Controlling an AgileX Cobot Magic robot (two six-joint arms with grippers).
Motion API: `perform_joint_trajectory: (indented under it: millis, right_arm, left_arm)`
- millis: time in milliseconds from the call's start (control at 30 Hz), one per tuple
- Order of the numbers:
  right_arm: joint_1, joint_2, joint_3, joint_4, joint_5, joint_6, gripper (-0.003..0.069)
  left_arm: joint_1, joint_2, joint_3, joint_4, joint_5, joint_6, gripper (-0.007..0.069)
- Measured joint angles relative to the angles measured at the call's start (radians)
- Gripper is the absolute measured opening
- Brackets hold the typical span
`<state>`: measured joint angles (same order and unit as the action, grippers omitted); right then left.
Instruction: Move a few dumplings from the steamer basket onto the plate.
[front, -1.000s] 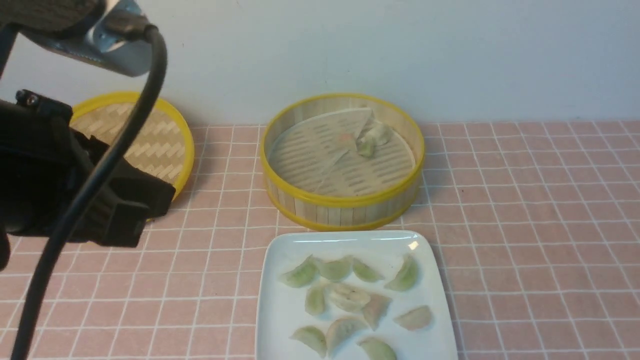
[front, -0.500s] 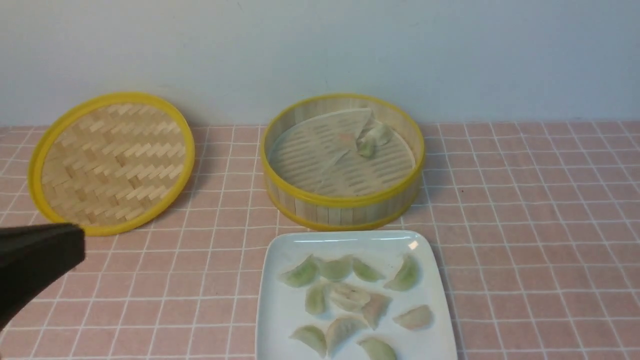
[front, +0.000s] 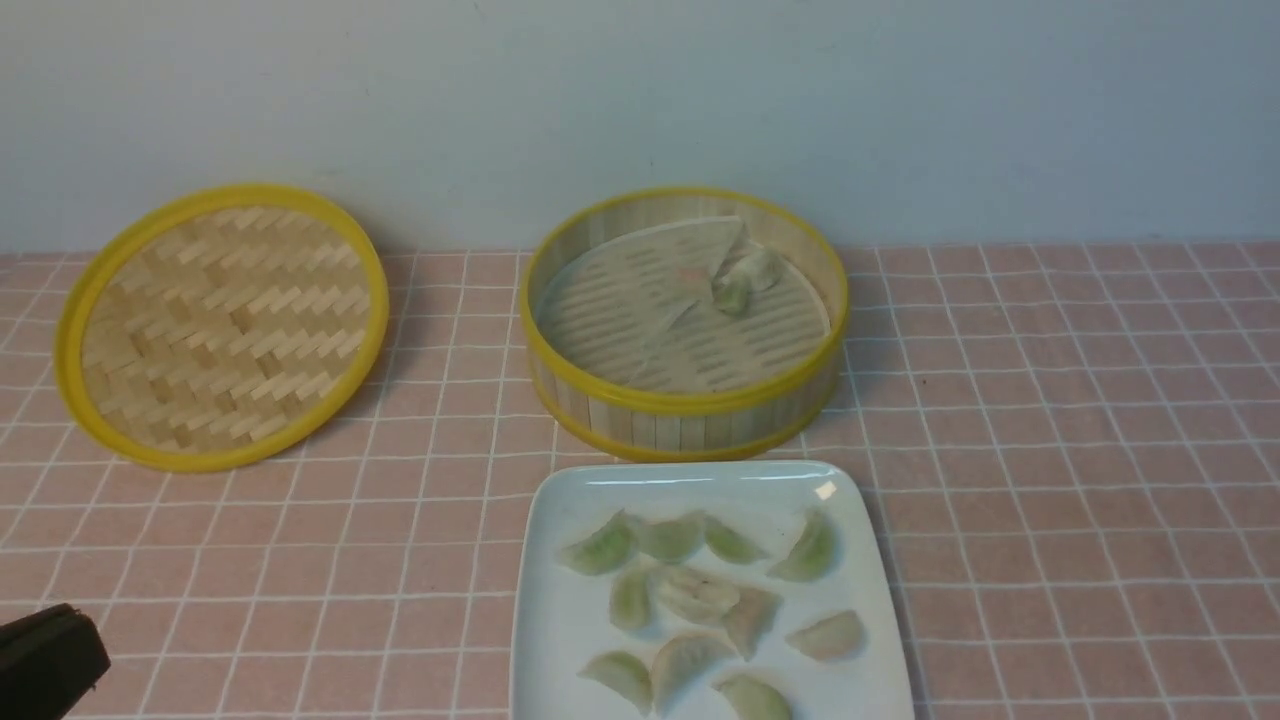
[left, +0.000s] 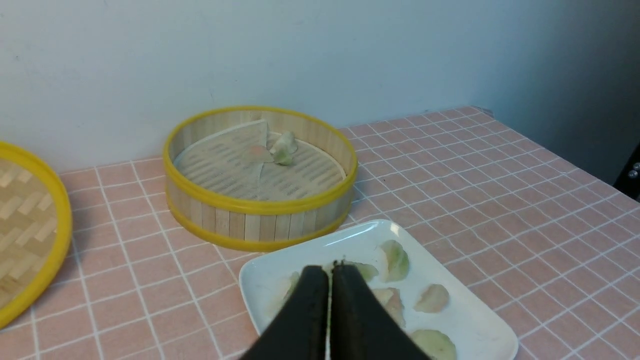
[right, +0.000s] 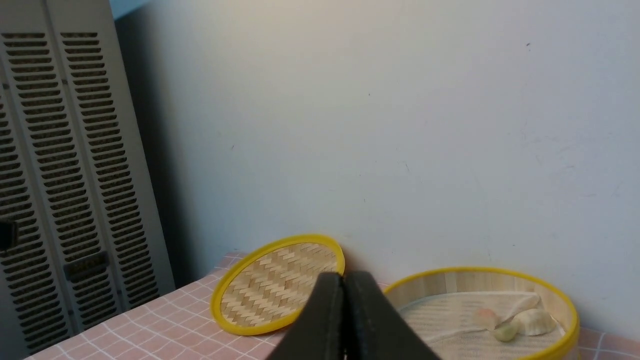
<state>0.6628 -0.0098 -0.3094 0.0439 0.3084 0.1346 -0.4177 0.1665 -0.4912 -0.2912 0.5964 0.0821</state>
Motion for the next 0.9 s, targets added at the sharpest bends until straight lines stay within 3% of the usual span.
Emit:
perform_joint_trajectory:
  millis: [233,367,700,900]
  right_arm:
    - [0.000,0.000,0.000,0.000,0.000,-0.001,-0.0015]
    - [0.000,0.000,0.000,0.000,0.000,-0.001,-0.0015]
    - [0.000,0.000,0.000,0.000,0.000,0.003,-0.0015]
    - [0.000,0.000,0.000,0.000,0.001,0.003,-0.0015]
  left_arm:
    - [0.000,-0.002,0.008,0.056,-0.010,0.049,-0.0006]
    - [0.027,-0.015,0.058,0.181,-0.093,0.055,-0.0006]
    - [0.332,-0.172,0.392,0.231,-0.219,0.026,-0.0006]
    - [0.366,-0.176,0.517,0.228,-0.235,0.026,-0.0006]
